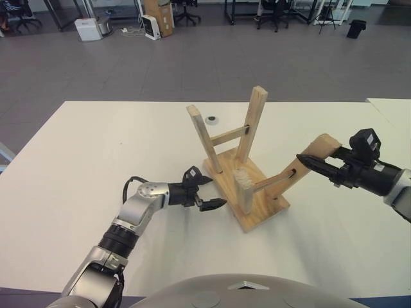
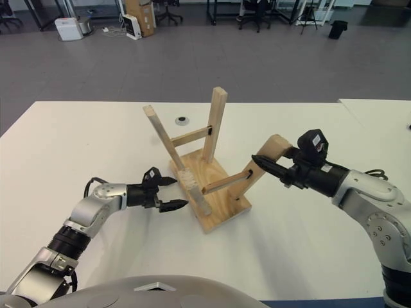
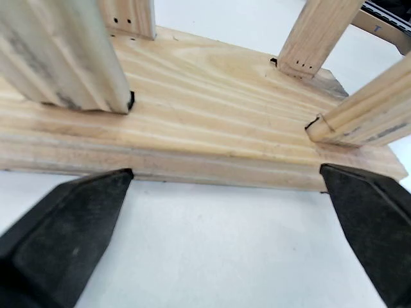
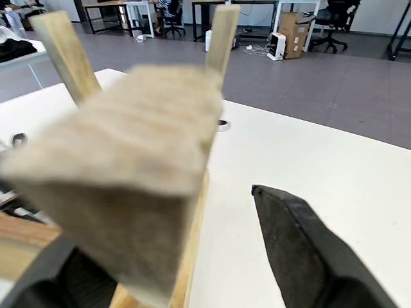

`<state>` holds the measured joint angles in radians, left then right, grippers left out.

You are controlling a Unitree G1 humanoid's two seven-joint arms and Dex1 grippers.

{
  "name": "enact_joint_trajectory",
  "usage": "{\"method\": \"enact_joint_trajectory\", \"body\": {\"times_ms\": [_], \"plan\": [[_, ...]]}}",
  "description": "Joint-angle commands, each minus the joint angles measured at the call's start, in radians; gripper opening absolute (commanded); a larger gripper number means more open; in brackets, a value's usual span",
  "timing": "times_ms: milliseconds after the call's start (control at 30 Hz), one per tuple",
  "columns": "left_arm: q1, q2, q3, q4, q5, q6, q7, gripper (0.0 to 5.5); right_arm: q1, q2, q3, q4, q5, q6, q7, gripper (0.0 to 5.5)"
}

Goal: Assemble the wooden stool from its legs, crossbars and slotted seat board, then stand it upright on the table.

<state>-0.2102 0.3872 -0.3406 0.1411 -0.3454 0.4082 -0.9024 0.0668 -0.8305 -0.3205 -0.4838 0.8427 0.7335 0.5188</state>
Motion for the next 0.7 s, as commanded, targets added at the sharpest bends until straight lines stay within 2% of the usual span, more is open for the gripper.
{"method": "enact_joint_trajectory", "body": {"times_ms": [33,200,300,400,433,533,600,700], "plan": [[0.007,-0.014,0.015,-0.006,0.021,-0.008,0.01,5.38,-0.1,0.118,0.032,-0.026,-0.057,-0.057,-0.117,3.24],[0.058,-0.012,0.038,-0.037,0.018,-0.005,0.016,5.38,-0.315,0.134,-0.035,-0.047,-0.046,-0.036,-0.25,3.24],[0.07,-0.018,0.052,-0.057,0.011,0.004,0.022,5.38,-0.382,0.139,0.079,-0.182,-0.114,-0.047,-0.273,3.24],[0.102,-0.001,0.071,-0.087,0.006,0.015,0.027,5.38,-0.215,0.203,0.264,-0.372,-0.107,-0.012,-0.287,3.24],[0.106,-0.002,0.078,-0.09,0.005,0.018,0.03,5.38,-0.127,0.204,0.328,-0.385,-0.175,-0.033,-0.296,3.24],[0.108,-0.006,0.087,-0.102,0.003,0.029,0.03,5.38,0.115,0.025,0.614,-0.202,-0.625,-0.192,-0.307,3.24],[0.108,-0.005,0.087,-0.102,0.007,0.025,0.024,5.38,0.169,0.003,0.673,-0.122,-0.726,-0.232,-0.291,3.24],[0.1,0.002,0.076,-0.098,0.017,0.014,0.004,5.38,0.125,0.051,0.675,-0.091,-0.74,-0.264,-0.251,3.24]]}}
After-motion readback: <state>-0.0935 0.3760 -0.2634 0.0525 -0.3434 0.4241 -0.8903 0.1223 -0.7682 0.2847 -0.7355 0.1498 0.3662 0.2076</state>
